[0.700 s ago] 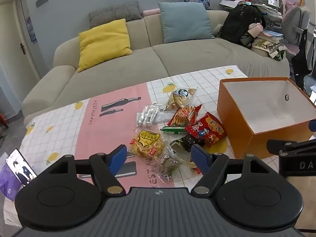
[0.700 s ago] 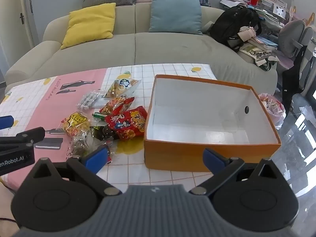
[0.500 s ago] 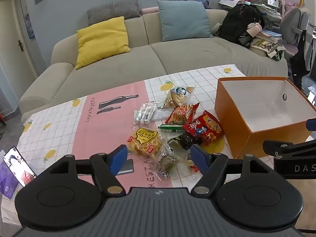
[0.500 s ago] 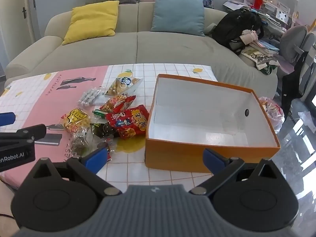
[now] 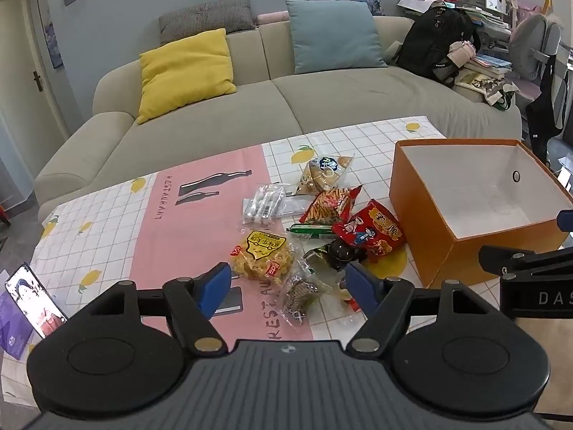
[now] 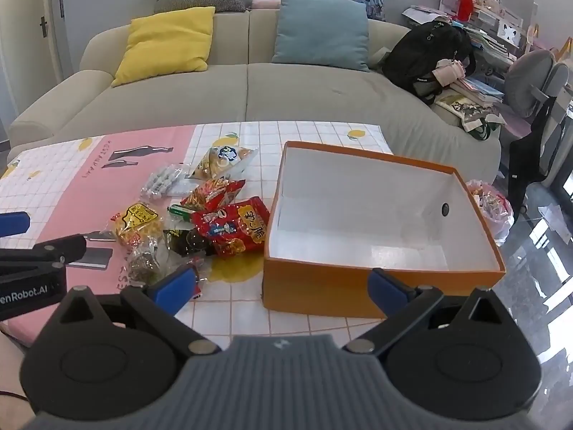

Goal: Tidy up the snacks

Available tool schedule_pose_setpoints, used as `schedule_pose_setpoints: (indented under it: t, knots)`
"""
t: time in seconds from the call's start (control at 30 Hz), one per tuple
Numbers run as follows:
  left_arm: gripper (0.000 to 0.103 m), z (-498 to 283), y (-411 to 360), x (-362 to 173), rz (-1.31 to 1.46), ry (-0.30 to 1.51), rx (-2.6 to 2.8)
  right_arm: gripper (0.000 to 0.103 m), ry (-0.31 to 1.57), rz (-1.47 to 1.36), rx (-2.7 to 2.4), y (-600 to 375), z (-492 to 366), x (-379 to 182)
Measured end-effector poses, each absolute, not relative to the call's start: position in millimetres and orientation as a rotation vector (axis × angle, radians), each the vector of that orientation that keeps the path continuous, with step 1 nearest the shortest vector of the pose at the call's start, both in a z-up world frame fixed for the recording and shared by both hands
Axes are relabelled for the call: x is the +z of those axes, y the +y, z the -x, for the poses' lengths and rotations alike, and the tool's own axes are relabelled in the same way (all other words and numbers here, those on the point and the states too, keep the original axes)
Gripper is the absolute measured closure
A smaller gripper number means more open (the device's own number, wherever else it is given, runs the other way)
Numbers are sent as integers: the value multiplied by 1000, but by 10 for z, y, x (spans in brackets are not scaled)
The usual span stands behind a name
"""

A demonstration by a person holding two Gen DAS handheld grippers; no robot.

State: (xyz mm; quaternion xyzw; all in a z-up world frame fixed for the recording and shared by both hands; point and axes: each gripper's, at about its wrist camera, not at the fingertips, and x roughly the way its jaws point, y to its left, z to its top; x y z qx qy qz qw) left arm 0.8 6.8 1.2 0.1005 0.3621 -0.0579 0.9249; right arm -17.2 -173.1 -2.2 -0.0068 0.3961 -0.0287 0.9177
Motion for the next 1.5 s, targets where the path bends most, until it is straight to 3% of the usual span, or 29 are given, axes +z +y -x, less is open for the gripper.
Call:
schedule_pose_setpoints:
  t: [1.5]
  knots:
    - [18,17,24,-22,-202,756,-122,3,798,29,-102,-1675,155,-24]
